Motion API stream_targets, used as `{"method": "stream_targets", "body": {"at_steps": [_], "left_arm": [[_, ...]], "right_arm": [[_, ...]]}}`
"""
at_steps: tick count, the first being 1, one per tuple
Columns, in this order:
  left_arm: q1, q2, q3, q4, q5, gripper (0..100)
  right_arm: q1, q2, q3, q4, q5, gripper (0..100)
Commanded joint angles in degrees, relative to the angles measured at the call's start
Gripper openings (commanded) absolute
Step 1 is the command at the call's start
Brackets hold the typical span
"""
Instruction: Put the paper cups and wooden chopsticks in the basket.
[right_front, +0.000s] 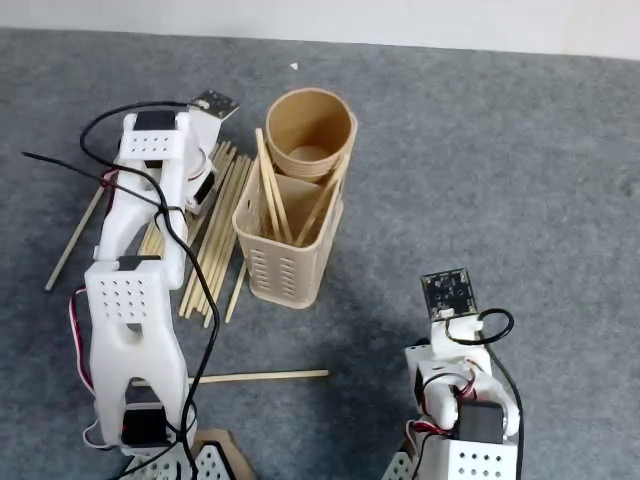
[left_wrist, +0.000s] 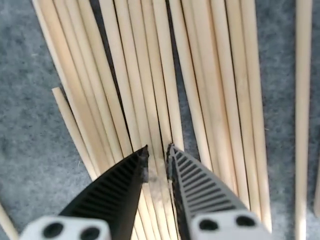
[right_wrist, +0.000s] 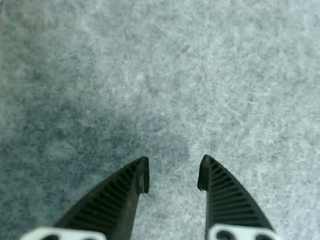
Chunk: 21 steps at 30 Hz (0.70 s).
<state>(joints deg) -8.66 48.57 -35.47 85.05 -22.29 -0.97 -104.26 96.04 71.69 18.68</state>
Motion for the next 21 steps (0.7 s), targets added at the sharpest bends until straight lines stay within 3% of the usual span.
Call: {"method": "stream_targets", "body": {"at_steps": [1, 5, 12, 21], "left_arm": [[0.6, 0.3, -0.2, -0.1, 0.3, 10], [0.6, 0.2, -0.2, 0.3, 0.3, 16], [0.6, 0.2, -0.2, 0.1, 0.3, 16], [0.5, -0.1, -0.3, 0.1, 0.3, 8]], "right_arm": [[0.6, -0.7, 6.7, 0.3, 0.6, 17.0], [0.6, -0.7, 6.7, 0.3, 0.6, 17.0], [0.6, -0.7, 6.7, 0.3, 0.6, 17.0], [0.6, -0.7, 6.7, 0.3, 0.6, 17.0]]}}
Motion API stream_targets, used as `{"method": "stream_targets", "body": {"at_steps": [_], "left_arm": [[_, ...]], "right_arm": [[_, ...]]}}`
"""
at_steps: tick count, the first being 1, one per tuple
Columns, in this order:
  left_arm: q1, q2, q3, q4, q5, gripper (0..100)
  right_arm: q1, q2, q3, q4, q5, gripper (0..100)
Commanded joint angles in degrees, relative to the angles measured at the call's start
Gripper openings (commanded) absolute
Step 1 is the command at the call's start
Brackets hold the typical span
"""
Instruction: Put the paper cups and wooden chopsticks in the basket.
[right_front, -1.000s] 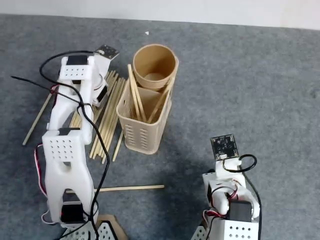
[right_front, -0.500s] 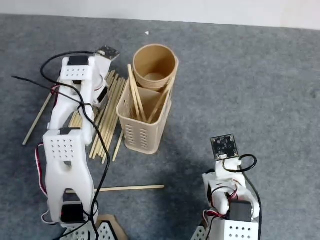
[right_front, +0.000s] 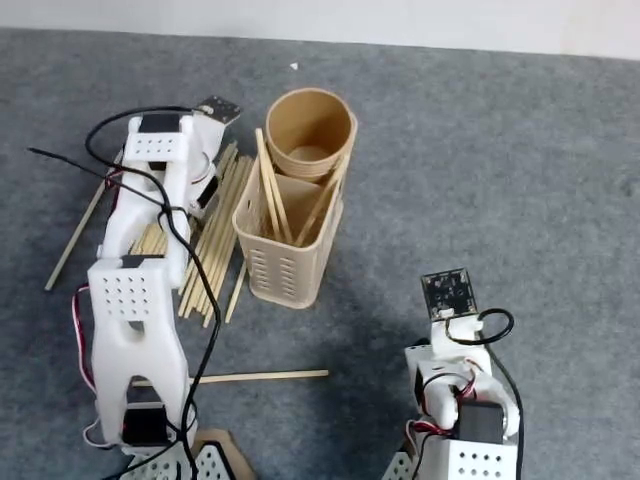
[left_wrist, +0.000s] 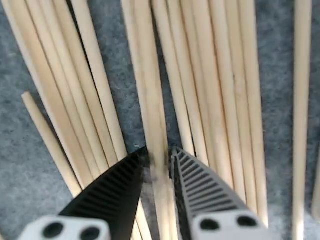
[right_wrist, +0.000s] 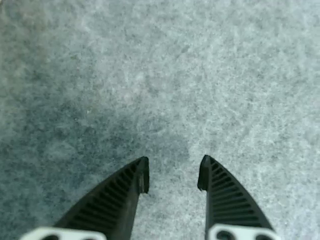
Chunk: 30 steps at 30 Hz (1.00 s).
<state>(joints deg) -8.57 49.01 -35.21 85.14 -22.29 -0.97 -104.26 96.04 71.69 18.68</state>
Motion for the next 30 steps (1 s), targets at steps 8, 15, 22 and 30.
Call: {"method": "stream_targets", "body": {"at_steps": [8, 15, 22, 30], "left_arm": [[0.5, -0.7, -12.6, 7.0, 0.4, 8], [0.5, -1.1, -36.3, 16.2, 3.3, 8], [2.9, -10.2, -37.6, 16.3, 5.2, 8], [3.2, -10.3, -16.4, 15.3, 4.9, 17]], "right_arm": [[0.6, -0.7, 6.7, 0.3, 0.6, 17.0], [0.6, -0.7, 6.7, 0.3, 0.6, 17.0], [0.6, -0.7, 6.7, 0.3, 0.6, 17.0], [0.6, -0.7, 6.7, 0.3, 0.6, 17.0]]}}
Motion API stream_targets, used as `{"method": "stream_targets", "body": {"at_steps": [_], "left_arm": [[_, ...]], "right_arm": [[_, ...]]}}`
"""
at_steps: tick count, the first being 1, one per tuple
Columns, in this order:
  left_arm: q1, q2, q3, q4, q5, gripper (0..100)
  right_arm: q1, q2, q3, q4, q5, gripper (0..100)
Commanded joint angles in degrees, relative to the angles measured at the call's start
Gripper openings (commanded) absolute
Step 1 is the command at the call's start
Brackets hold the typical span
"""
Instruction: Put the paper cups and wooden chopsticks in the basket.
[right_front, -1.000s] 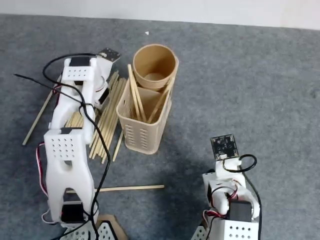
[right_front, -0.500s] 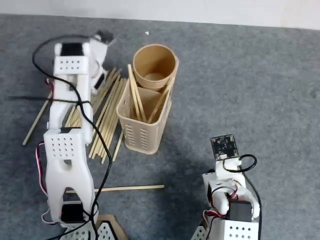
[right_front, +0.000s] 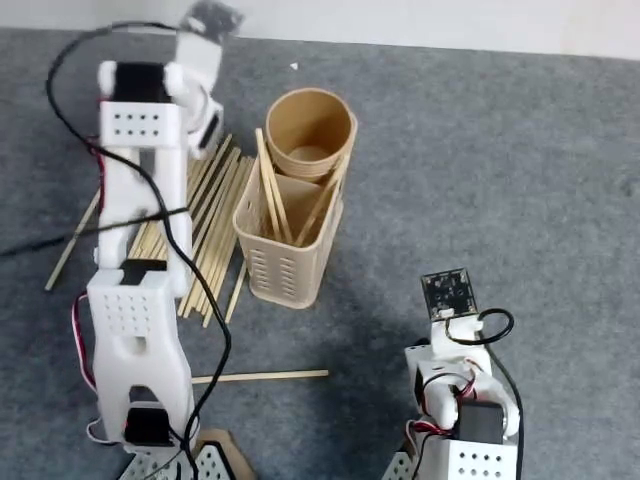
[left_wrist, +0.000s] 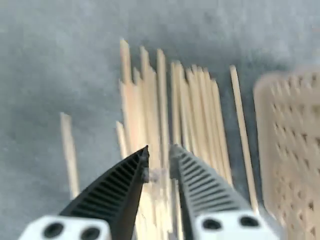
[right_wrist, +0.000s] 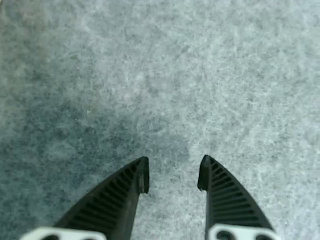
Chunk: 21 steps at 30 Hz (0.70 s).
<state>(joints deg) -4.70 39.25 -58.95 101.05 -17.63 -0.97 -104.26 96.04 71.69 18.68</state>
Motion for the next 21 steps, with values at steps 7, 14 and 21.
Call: {"method": "stream_targets", "body": {"at_steps": [7, 14, 21], "left_arm": [[-3.1, 6.7, 12.9, -5.6, 0.1, 15], [-3.2, 14.1, 12.9, -9.0, 0.1, 15], [-3.2, 18.0, 12.8, -10.4, 0.1, 13]], "right_arm": [[0.6, -0.7, 6.7, 0.3, 0.6, 17.0], [0.6, -0.7, 6.7, 0.3, 0.6, 17.0], [0.6, -0.7, 6.7, 0.3, 0.6, 17.0]]}}
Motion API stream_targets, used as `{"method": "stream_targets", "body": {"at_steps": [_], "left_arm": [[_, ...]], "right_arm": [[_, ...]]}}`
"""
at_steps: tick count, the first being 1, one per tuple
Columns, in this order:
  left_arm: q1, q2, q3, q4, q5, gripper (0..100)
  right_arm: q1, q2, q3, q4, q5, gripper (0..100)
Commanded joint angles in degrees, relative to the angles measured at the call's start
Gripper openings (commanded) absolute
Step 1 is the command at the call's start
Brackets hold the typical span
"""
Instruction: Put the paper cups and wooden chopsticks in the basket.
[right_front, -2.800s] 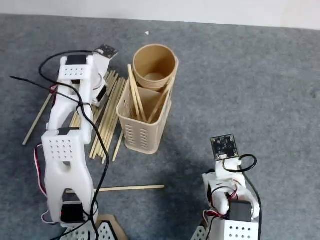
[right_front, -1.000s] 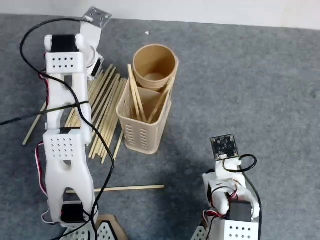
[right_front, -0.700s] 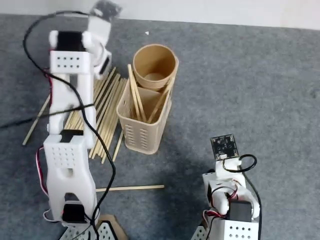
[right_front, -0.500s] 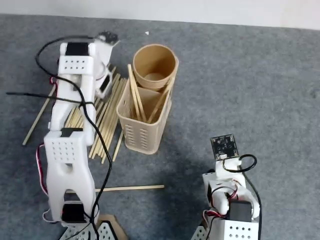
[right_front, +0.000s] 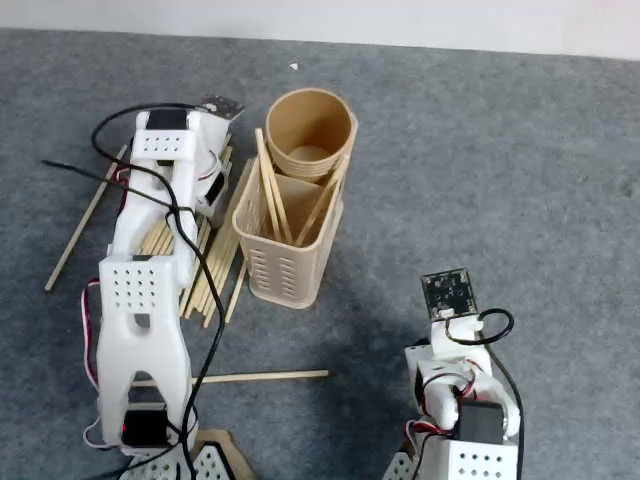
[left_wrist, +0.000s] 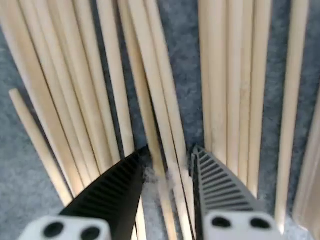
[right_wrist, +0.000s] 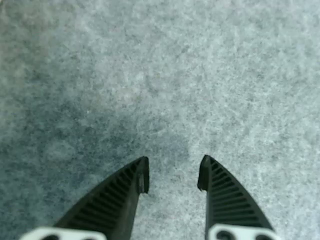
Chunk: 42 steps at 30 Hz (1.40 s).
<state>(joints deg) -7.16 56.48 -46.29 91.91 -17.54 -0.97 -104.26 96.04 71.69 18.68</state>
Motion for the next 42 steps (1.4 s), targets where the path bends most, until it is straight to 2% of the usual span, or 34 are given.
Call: {"method": "stream_targets", "body": {"at_steps": [1, 7, 15, 24, 28, 34, 39, 42], "left_arm": [[-0.7, 0.7, 0.1, -1.2, 0.0, 11], [-0.7, 0.1, -2.9, -0.8, 0.1, 3], [0.0, -3.5, -17.6, 8.7, 0.4, 2], [2.3, -16.8, -20.0, 9.3, 2.0, 2], [5.4, -27.9, -20.0, 9.3, 4.7, 2], [13.6, -43.8, -20.0, 8.7, 9.2, 2], [18.9, -52.5, -19.9, 1.1, 11.8, 2], [22.4, -55.5, -19.9, -0.4, 13.7, 2]], "right_arm": [[0.6, -0.7, 6.7, 0.3, 0.6, 17.0], [0.6, -0.7, 6.7, 0.3, 0.6, 17.0], [0.6, -0.7, 6.7, 0.3, 0.6, 17.0], [0.6, -0.7, 6.7, 0.3, 0.6, 17.0], [0.6, -0.7, 6.7, 0.3, 0.6, 17.0], [0.6, -0.7, 6.7, 0.3, 0.6, 17.0], [0.6, -0.7, 6.7, 0.3, 0.6, 17.0], [0.6, -0.7, 6.7, 0.3, 0.6, 17.0]]}}
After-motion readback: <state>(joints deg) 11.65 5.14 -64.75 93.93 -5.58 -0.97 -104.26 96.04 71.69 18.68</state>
